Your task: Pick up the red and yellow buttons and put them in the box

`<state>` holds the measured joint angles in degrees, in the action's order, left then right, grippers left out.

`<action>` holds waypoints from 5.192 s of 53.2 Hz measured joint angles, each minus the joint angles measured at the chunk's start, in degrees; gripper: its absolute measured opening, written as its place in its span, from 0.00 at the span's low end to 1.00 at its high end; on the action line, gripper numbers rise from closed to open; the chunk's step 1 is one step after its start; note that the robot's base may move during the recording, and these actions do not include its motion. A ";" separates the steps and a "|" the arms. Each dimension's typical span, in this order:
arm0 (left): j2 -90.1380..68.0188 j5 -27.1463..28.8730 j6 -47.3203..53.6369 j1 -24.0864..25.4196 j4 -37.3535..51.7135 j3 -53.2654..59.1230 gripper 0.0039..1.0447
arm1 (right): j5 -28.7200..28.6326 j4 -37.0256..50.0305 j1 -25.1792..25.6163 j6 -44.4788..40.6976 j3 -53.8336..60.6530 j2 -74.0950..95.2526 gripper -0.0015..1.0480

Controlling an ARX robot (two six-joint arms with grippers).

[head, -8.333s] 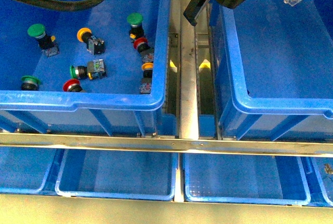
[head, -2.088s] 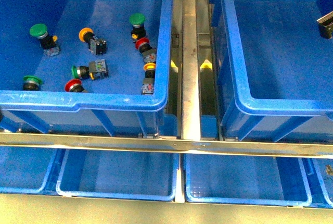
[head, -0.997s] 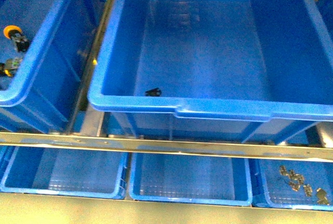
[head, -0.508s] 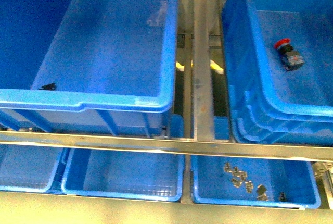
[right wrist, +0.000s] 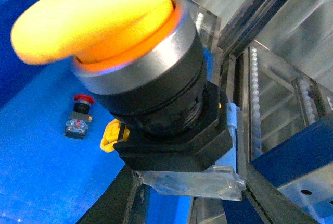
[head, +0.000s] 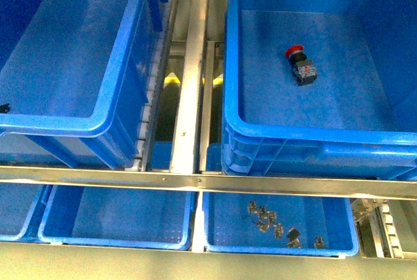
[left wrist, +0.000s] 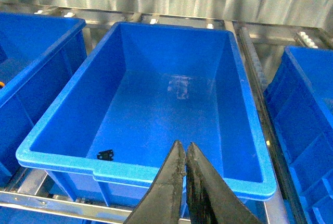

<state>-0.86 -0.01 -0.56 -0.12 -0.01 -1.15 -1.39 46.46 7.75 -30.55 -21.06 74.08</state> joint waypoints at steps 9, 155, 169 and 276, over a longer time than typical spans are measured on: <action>0.00 0.00 0.00 -0.02 0.00 0.00 0.02 | -0.81 0.00 0.44 0.04 0.13 -0.33 0.30; 0.00 0.00 0.07 0.07 0.00 0.00 0.93 | 21.11 -28.30 -18.14 21.75 -61.92 59.76 0.50; 0.00 0.00 0.07 0.07 0.00 0.00 0.93 | 18.80 -23.82 -16.83 25.07 -58.18 57.37 0.88; 0.00 0.00 0.09 0.07 -0.02 0.00 0.93 | 1.40 -7.15 -7.54 29.97 19.78 -33.33 0.04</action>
<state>-0.86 -0.01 -0.47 -0.05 -0.03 -1.15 0.01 39.31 0.21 -0.58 -1.28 40.75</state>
